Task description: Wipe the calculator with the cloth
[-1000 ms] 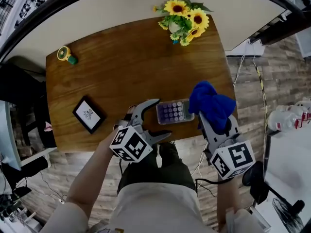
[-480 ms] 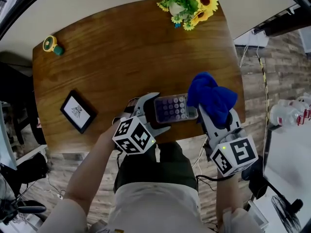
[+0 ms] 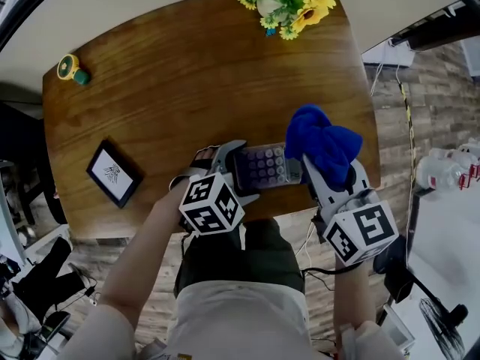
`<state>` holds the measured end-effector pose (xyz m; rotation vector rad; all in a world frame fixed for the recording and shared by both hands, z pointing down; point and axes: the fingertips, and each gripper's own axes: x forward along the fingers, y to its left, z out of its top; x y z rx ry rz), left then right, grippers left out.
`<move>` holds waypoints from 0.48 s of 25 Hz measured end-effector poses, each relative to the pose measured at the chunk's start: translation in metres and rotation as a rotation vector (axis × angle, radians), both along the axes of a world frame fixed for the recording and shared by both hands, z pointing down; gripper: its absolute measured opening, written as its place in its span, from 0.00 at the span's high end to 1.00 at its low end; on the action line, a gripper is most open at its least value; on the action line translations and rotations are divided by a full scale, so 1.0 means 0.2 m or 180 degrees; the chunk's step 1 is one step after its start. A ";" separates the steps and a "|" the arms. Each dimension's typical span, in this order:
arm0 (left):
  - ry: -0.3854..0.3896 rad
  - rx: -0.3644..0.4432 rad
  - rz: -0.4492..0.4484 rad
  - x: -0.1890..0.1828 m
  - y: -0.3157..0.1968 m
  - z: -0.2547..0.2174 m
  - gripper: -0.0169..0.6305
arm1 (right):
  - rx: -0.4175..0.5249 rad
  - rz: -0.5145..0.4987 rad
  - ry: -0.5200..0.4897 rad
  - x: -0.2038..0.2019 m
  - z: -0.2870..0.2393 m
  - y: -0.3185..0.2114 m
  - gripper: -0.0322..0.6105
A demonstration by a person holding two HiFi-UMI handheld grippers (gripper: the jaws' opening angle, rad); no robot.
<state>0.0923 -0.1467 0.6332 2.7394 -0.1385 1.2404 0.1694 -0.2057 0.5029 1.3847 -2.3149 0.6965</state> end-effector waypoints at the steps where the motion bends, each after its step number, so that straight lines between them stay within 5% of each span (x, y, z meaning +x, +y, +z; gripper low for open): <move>1: -0.0001 -0.0012 0.0008 0.00 0.00 0.00 0.25 | -0.0008 -0.0010 -0.0017 0.00 0.01 -0.01 0.73; 7: 0.0054 0.0004 0.0100 -0.01 -0.01 0.00 0.25 | -0.0061 -0.0064 -0.0129 -0.04 0.07 -0.07 0.73; 12: 0.0168 0.0024 0.0056 0.00 -0.01 -0.01 0.25 | -0.0229 -0.0279 0.0382 -0.11 0.22 -0.10 0.74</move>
